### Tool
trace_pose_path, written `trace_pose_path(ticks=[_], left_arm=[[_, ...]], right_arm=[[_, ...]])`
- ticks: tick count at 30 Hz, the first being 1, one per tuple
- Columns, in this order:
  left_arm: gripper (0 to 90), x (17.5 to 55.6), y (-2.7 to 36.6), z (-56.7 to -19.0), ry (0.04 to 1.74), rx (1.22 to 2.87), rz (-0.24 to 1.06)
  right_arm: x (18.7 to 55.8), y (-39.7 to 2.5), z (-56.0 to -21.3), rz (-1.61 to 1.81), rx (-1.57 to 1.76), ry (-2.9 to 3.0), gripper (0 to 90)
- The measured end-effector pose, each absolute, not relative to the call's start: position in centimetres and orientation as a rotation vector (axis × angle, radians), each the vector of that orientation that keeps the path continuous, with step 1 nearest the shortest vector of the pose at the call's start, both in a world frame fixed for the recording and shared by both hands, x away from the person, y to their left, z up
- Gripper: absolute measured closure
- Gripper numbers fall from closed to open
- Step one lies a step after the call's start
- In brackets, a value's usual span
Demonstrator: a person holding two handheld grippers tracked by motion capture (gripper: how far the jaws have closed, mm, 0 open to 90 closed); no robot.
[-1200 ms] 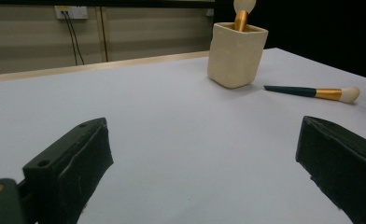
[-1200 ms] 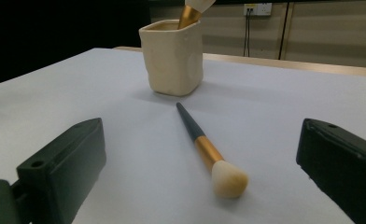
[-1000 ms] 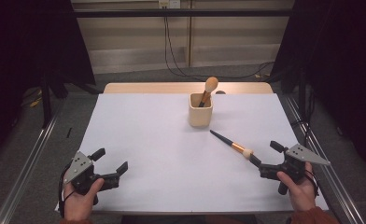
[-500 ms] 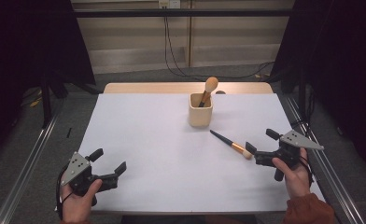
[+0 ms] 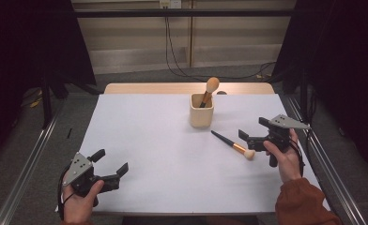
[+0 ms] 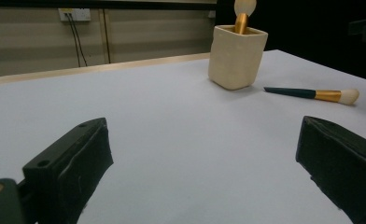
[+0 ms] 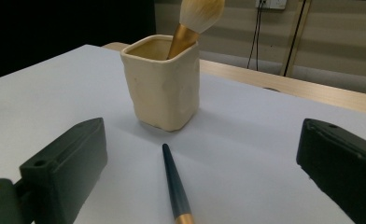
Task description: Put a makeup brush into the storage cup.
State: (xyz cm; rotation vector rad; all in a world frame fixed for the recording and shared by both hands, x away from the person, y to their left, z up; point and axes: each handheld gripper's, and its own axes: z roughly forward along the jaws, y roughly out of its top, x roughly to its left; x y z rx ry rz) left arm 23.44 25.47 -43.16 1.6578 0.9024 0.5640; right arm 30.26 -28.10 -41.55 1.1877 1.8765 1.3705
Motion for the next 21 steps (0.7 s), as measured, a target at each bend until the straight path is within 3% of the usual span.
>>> trace_pose_path(ticks=[21], left_arm=[[3.2,23.7,25.8,-43.3,0.901,1.671,0.568]], right_arm=[[34.3,-27.3,-40.7,1.140,1.193,2.195,2.7]])
